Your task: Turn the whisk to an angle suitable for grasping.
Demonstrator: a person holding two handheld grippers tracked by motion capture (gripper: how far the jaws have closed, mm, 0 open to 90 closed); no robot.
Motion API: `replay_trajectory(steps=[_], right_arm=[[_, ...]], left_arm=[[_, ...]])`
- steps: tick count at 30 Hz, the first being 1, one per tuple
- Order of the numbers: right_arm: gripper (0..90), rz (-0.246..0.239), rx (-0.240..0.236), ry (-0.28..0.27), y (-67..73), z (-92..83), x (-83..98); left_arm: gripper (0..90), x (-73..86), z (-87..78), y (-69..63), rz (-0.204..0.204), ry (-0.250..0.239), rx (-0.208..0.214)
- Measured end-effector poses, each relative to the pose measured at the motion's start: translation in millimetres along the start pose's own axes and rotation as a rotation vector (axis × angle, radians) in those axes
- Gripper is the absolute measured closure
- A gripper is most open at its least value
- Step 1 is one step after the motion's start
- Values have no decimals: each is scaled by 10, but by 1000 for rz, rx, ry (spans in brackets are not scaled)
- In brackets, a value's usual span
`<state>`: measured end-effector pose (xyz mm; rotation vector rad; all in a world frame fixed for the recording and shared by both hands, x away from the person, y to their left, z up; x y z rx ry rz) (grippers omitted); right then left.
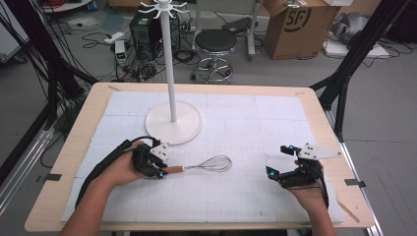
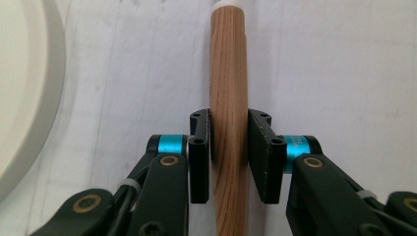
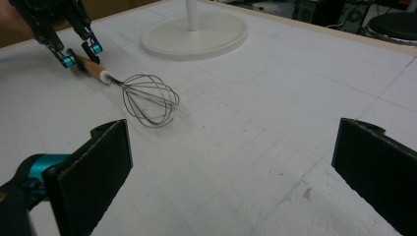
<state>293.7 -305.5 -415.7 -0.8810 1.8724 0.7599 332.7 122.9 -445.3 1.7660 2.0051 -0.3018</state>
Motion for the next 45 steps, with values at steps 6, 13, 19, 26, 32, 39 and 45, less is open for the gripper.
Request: replay_trajectory(steps=[6, 13, 19, 26, 32, 39, 45], right_arm=[[3, 0, -1, -2, -4, 0, -3], [3, -4, -3, 1, -2, 17, -3], [3, -2, -4, 3, -4, 14, -2], [3, 0, -4, -4, -9, -9, 6], [3, 2, -1, -13, -28, -33, 15], [3, 6, 0, -17, -31, -50, 16], [3, 4, -2, -14, -24, -37, 14]], left_arm=[[722, -162, 90, -28, 6, -15, 20], [723, -406, 235, -65, 32, -21, 36], [723, -678, 364, -89, 62, -9, 45], [714, -845, 457, -121, 86, -19, 43], [662, -762, 412, -102, 50, -23, 41], [662, -571, 330, -106, 12, -35, 40], [679, -497, 266, -124, 14, -14, 23]])
Point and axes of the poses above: each handheld gripper's, and its own axes: z roughly forward along the jaws, x roughly out of its underside, y roughly to its left, the point moved 3 cm from there along z, roughly forward along the jaws, and after that the axes turned 7 degrees about -x, right-handed, at the moved point
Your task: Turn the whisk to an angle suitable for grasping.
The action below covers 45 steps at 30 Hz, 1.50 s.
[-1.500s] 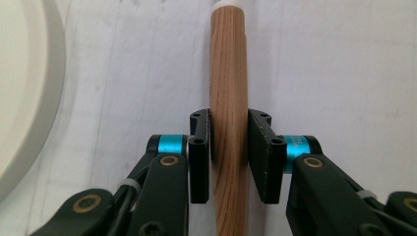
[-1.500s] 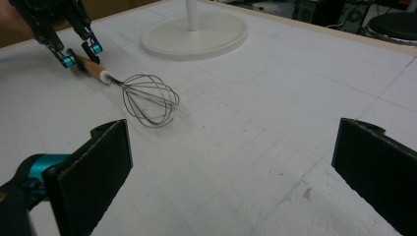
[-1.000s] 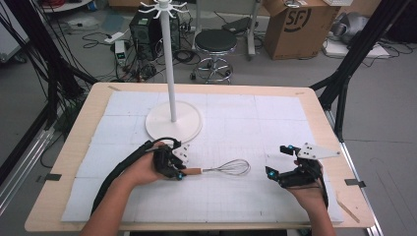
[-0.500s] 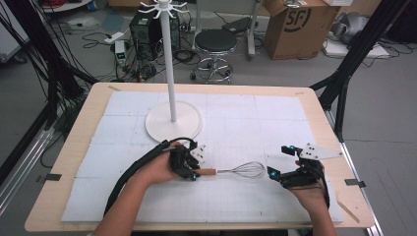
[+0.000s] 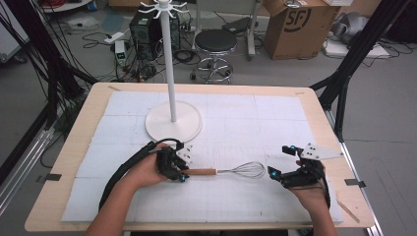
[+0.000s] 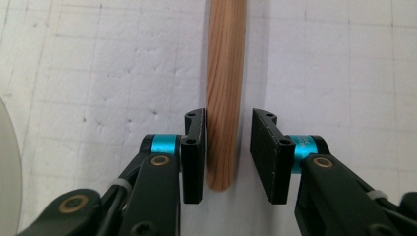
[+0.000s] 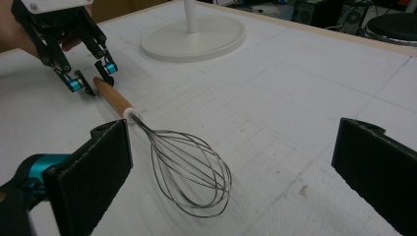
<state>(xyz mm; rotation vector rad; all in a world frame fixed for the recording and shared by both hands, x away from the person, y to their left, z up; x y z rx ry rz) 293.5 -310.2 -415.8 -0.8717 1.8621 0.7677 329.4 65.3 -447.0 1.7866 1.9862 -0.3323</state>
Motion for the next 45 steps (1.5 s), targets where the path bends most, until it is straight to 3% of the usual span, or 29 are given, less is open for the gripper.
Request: replay_trajectory(steps=[4, 10, 12, 16, 23, 29, 37, 45], right_arm=[[3, -5, 0, 0, -3, 5, -1], [3, -4, 0, -1, 0, -1, -5], [3, -3, -1, 0, 0, -2, -6], [3, -1, 2, 0, 1, 5, -7], [3, 1, 1, -6, -3, -6, -8], [3, 6, -1, -5, -11, -17, 2], [3, 9, -1, -7, -19, -30, 6], [3, 6, 3, -10, -17, -34, 3]], left_arm=[[742, 39, -9, 10, -5, 10, 11], [748, -55, 35, -13, 48, 7, -12], [748, -77, 48, -16, 45, 0, -14], [748, -211, 116, -23, 59, -8, -13], [747, -623, 332, -51, 113, -3, -7], [740, -729, 398, -35, 119, -13, -12], [614, -695, 383, 21, 82, -19, -35], [527, -643, 379, 146, 19, -26, -97]])
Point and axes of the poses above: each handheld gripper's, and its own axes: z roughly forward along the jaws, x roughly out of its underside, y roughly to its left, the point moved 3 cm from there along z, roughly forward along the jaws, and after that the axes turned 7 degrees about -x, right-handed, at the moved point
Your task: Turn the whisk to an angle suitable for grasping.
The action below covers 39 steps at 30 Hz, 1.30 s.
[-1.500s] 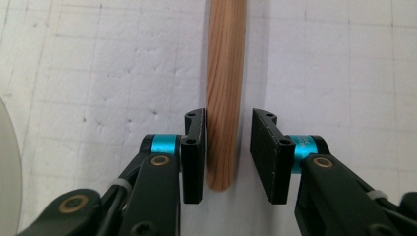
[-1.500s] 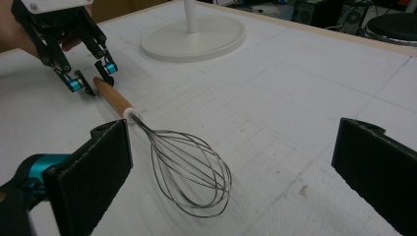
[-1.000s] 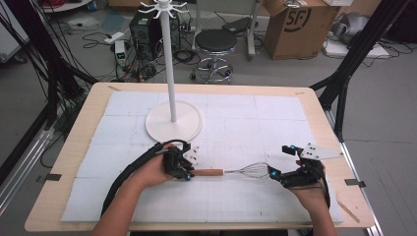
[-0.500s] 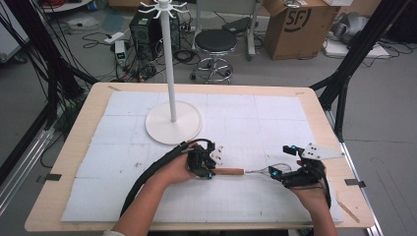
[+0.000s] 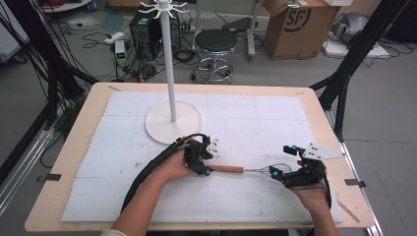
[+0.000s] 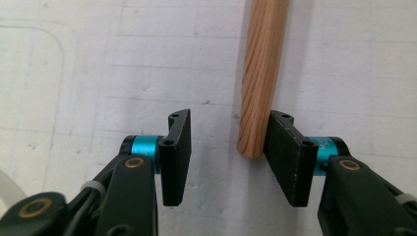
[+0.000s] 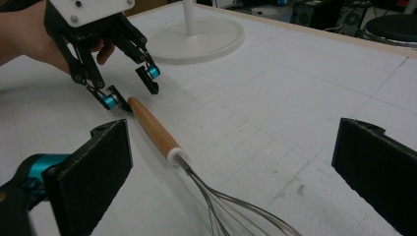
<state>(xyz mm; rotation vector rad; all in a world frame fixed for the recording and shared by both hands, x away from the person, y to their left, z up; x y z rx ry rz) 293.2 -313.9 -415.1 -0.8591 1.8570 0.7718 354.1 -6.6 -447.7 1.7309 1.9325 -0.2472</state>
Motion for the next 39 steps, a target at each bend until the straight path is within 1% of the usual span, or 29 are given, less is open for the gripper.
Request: replay_trajectory(steps=[2, 4, 5, 7, 8, 9, 11, 12, 14, 15, 17, 19, 20, 22, 26, 28, 31, 33, 35, 37, 39], right_arm=[[3, 0, 0, -1, -1, -3, 1], [3, 1, -1, -1, -1, -4, 1], [3, 2, 1, -1, -3, -12, 1], [3, 4, 3, -1, -8, -19, 4], [3, 4, 3, -1, -8, -19, 4], [3, 5, 2, -3, -13, -22, 6], [3, 4, 4, -6, -17, -25, 5], [3, 2, 4, -5, -18, -27, 6], [3, 2, 3, -5, -17, -25, 6], [3, 3, 2, -1, -15, -23, 9], [3, 1, 3, -1, -16, -21, 8], [3, 1, 3, -1, -11, -15, 6], [3, 1, 3, -1, -11, -15, 6], [3, 3, 1, 4, -5, -11, 7], [3, -2, 4, 11, -4, 9, 9], [3, 1, 2, 14, 1, 12, 11], [3, -2, 3, 16, -1, 16, 13], [3, 2, 4, 22, 0, 21, 17], [3, 0, 7, 23, -1, 27, 15], [3, -1, 7, 25, 3, 30, 16], [3, -2, 8, 22, 4, 31, 12]], left_arm=[[506, 8, 5, 20, -7, 0, -5], [495, 33, 18, 57, -32, -3, -2], [465, 45, 18, 78, -43, -2, -1], [445, 66, 18, 100, -70, -5, 4], [445, 77, 16, 107, -77, -7, 6], [427, 88, 10, 108, -86, -9, 8], [420, 119, -12, 110, -102, -26, 16], [403, 139, -32, 118, -110, -34, 18], [395, 186, -81, 131, -126, -48, 24], [373, 212, -104, 131, -141, -59, 28], [363, 272, -166, 128, -163, -83, 27], [340, 320, -219, 123, -176, -96, 31], [340, 349, -244, 108, -197, -104, 32], [324, 410, -299, 94, -209, -108, 11], [294, 536, -439, 55, -258, -146, 0], [274, 587, -498, 48, -277, -153, 2], [268, 673, -601, 26, -312, -204, -9], [261, 727, -658, 30, -329, -237, -8], [234, 766, -720, 40, -338, -242, -27], [226, 803, -794, 38, -354, -267, -24], [208, 845, -865, 23, -366, -304, -22]])
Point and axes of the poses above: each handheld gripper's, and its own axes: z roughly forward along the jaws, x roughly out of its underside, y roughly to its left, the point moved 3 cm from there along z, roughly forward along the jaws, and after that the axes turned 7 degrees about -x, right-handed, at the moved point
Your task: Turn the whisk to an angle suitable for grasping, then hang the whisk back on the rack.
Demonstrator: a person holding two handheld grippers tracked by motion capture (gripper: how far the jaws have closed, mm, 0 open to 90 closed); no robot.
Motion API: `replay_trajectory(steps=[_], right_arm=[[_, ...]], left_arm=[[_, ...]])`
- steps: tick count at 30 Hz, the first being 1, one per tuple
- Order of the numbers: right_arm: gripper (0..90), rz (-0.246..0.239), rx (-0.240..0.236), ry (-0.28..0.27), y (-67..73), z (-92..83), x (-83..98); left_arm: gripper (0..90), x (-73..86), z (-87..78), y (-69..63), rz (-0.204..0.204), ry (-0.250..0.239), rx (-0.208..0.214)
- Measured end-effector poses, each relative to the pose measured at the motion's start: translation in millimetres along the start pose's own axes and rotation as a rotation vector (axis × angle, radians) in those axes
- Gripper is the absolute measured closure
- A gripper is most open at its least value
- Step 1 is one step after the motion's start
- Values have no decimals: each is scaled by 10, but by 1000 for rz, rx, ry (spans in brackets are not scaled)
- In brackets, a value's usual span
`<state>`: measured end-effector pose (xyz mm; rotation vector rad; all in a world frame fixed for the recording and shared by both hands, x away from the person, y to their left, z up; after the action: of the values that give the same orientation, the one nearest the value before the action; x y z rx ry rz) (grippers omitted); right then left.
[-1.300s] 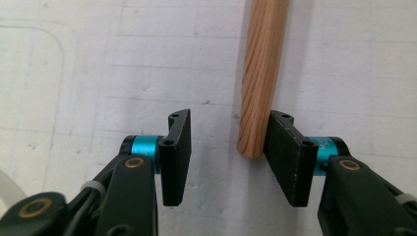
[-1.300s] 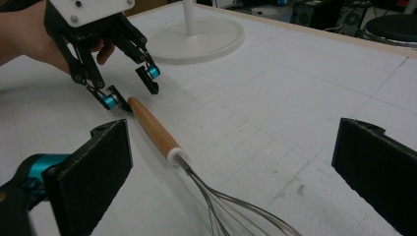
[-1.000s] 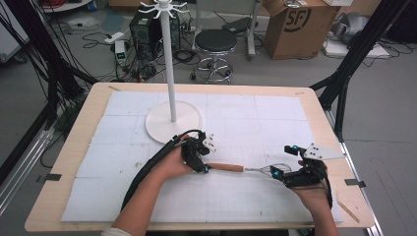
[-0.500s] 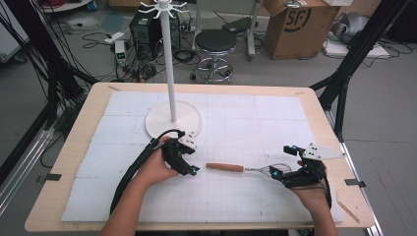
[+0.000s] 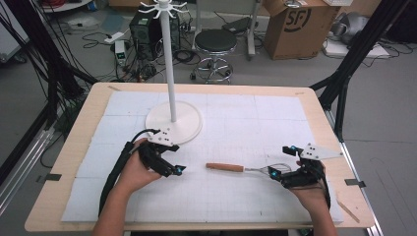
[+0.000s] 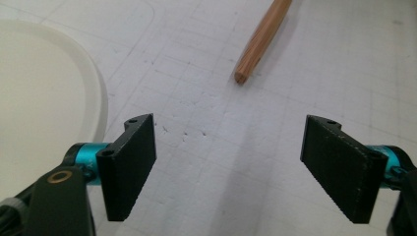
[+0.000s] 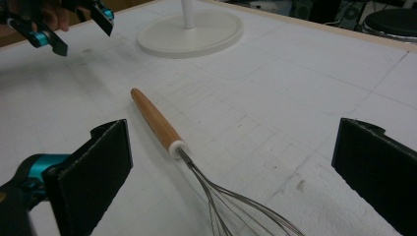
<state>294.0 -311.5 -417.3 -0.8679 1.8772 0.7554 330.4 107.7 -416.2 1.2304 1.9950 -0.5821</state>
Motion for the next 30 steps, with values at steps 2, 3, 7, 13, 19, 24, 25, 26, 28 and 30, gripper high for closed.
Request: replay_trajectory(steps=[2, 3, 7, 13, 19, 24, 25, 26, 28, 30], right_arm=[[3, 0, 0, 0, 3, 7, -11], [3, -3, 1, 3, 3, 12, -13], [3, -1, 1, 8, 22, 29, -15], [3, -3, 0, 16, 36, 48, -14], [3, -7, -5, 11, 32, 51, -21], [3, -6, -5, 14, 20, 58, -30], [3, -5, -2, 18, 16, 61, -36], [3, -5, -2, 18, 16, 61, -36], [3, -1, -1, 20, 12, 70, -58], [3, -6, -1, 27, 17, 85, -96]], left_arm=[[187, 19, -81, 10, -16, -23, -5], [177, 26, -122, 25, -16, -32, -7], [138, 53, -273, 68, -43, -78, -12], [54, 50, -381, 85, -42, -119, -38], [16, 57, -425, 104, -42, -142, -53], [16, 81, -462, 129, -52, -158, -64], [16, 88, -470, 134, -50, -158, -65], [16, 92, -475, 136, -51, -158, -65], [16, 104, -484, 141, -53, -160, -63], [16, 106, -486, 142, -52, -165, -58]])
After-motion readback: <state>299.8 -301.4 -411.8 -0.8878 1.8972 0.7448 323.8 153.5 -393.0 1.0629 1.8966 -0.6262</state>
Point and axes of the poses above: each handheld gripper's, and its own axes: z roughly forward along the jaws, x roughly out of its underside, y roughly to its left, the point moved 3 cm from there along z, roughly forward along the jaws, and after that the axes turned 7 degrees about -x, right-handed, at the moved point
